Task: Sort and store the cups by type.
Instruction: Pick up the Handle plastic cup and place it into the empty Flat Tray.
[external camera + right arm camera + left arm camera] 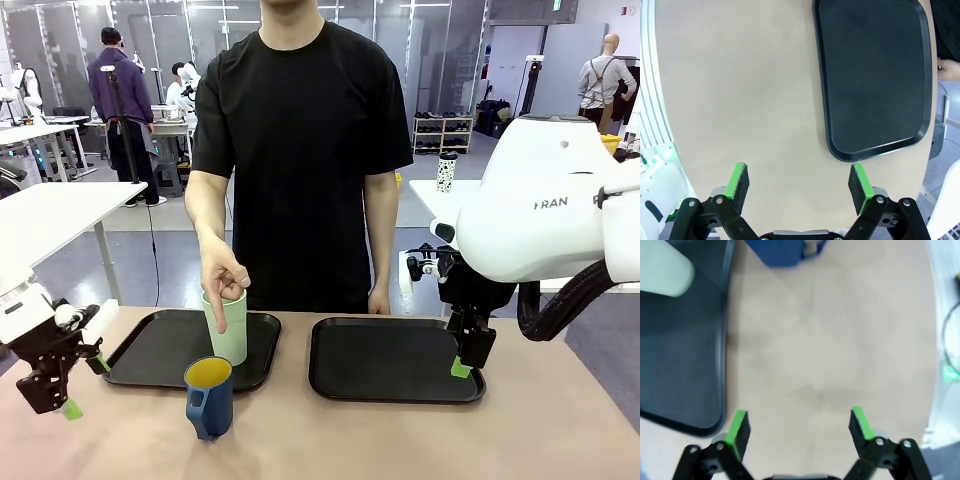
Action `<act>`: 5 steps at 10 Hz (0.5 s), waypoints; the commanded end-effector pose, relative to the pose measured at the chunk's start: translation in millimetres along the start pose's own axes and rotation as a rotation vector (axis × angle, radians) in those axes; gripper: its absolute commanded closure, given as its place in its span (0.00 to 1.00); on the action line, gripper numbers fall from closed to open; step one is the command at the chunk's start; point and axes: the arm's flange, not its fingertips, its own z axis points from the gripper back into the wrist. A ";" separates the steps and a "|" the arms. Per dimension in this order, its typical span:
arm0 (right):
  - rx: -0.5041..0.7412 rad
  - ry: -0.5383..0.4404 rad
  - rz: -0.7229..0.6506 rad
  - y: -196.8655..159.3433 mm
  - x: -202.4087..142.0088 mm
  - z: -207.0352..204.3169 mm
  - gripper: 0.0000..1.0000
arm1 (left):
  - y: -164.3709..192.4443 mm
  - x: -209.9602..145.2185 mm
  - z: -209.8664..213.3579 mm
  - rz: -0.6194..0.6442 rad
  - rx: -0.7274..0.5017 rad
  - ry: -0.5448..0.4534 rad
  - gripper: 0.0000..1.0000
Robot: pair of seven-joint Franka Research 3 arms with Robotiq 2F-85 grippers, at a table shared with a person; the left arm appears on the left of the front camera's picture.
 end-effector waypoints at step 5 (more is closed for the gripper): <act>-0.003 0.000 -0.001 0.1 -0.3 1.2 0.00 | -27.8 -23.2 -58.6 -0.016 0.241 -0.478 0.00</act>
